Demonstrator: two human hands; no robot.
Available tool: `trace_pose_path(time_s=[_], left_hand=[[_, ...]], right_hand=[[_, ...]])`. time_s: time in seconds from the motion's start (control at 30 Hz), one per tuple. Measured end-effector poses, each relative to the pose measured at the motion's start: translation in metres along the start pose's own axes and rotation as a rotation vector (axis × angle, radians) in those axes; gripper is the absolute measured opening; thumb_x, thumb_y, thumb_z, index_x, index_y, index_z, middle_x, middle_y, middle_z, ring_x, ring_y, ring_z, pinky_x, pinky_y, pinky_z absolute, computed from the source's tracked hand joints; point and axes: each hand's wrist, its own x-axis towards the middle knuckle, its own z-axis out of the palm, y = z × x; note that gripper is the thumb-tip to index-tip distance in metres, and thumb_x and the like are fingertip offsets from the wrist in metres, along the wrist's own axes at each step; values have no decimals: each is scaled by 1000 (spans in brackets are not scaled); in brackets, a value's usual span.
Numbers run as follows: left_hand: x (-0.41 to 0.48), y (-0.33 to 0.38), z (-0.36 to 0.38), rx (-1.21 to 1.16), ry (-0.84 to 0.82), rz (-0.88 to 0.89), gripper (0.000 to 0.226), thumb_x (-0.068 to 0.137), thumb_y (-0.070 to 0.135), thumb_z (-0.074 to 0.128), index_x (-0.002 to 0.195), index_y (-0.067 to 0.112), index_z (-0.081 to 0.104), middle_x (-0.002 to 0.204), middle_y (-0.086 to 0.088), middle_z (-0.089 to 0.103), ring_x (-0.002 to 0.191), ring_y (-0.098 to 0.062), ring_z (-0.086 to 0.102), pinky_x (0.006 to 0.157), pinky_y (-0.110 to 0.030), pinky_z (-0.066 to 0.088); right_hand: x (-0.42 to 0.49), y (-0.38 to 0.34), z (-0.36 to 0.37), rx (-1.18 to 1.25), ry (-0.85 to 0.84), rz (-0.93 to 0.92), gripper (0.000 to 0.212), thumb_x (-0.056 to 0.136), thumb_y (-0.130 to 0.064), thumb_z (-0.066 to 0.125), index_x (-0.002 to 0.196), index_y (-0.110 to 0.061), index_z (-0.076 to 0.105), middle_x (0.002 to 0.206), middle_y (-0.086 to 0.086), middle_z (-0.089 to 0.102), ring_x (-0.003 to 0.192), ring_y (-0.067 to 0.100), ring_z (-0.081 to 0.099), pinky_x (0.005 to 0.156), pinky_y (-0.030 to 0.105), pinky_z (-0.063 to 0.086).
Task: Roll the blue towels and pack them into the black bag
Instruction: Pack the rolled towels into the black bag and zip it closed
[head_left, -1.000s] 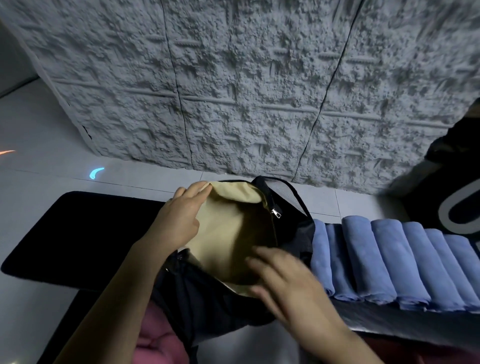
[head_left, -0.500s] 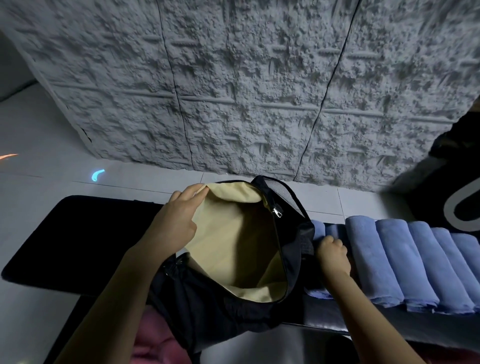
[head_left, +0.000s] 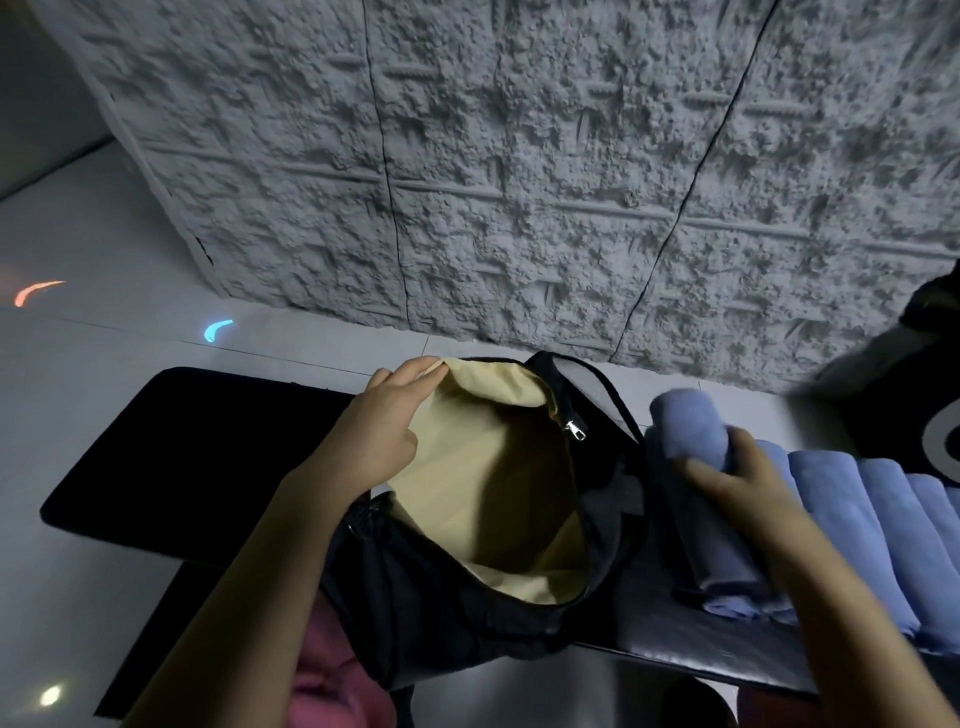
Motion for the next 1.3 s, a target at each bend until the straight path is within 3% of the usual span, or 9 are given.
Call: trace_pose_path(time_s=[0.17, 0.23, 0.33, 0.53, 0.67, 0.83, 1.03, 1.2, 1.3], left_hand=[[4, 0, 3, -19, -15, -7, 86, 73, -17, 43, 147, 22, 27, 153, 12, 23, 126, -20, 33, 104, -31, 37], [7, -4, 6, -58, -2, 15, 82, 72, -16, 47, 145, 18, 34, 152, 5, 29, 128, -26, 37, 107, -32, 33], [11, -12, 7, -167, 5, 8, 73, 77, -15, 49, 143, 13, 38, 150, -1, 33, 132, -26, 36, 112, -31, 25], [13, -16, 1, -192, -23, -23, 83, 69, -21, 37, 145, 15, 34, 152, 2, 29, 132, -27, 34, 109, -28, 26], [11, -11, -2, -223, -25, -25, 91, 64, -23, 33, 145, 18, 34, 152, 6, 28, 134, -25, 32, 111, -27, 26], [11, -12, -3, -233, -29, -39, 90, 67, -23, 34, 145, 20, 33, 152, 10, 27, 133, -24, 33, 109, -29, 30], [11, -10, -1, -240, -49, -47, 89, 68, -23, 34, 146, 21, 32, 152, 11, 26, 133, -23, 33, 110, -31, 30], [10, -7, 0, -215, -44, -51, 89, 68, -23, 35, 146, 20, 31, 152, 10, 26, 133, -24, 33, 110, -29, 29], [12, -7, 0, -213, -41, -56, 88, 69, -23, 35, 146, 19, 31, 152, 8, 26, 133, -24, 33, 109, -24, 26]], right_hand=[[-17, -76, -4, 739, -719, 30, 39, 78, -7, 67, 115, -15, 61, 103, 14, 70, 90, 26, 68, 72, 32, 57], [-14, -92, 28, 809, -931, 72, 35, 77, -7, 58, 111, -13, 63, 96, 12, 70, 79, 21, 68, 68, 29, 57], [6, -101, 88, 628, -1091, 110, 38, 73, -8, 62, 111, -12, 63, 97, 8, 69, 83, 18, 67, 72, 27, 55], [51, -83, 179, 261, -933, 173, 63, 67, -14, 74, 127, -8, 54, 124, 8, 61, 115, 23, 56, 98, 36, 45], [47, -61, 220, -128, -854, -10, 57, 80, -16, 72, 132, -8, 49, 131, 8, 56, 106, 17, 54, 83, 26, 43], [27, -51, 234, -341, -740, -119, 74, 83, -54, 59, 142, -23, 29, 132, 11, 44, 120, 35, 46, 96, 38, 38], [12, -50, 230, -225, -819, -176, 65, 93, -38, 53, 145, -16, 21, 136, 15, 49, 119, 31, 50, 94, 34, 41], [2, -52, 226, -394, -740, -64, 73, 86, -69, 42, 129, -10, 38, 127, 13, 55, 114, 31, 54, 92, 40, 44], [3, -53, 211, -421, -826, -6, 82, 83, -75, 36, 130, -9, 47, 131, 12, 54, 117, 31, 52, 96, 37, 42]])
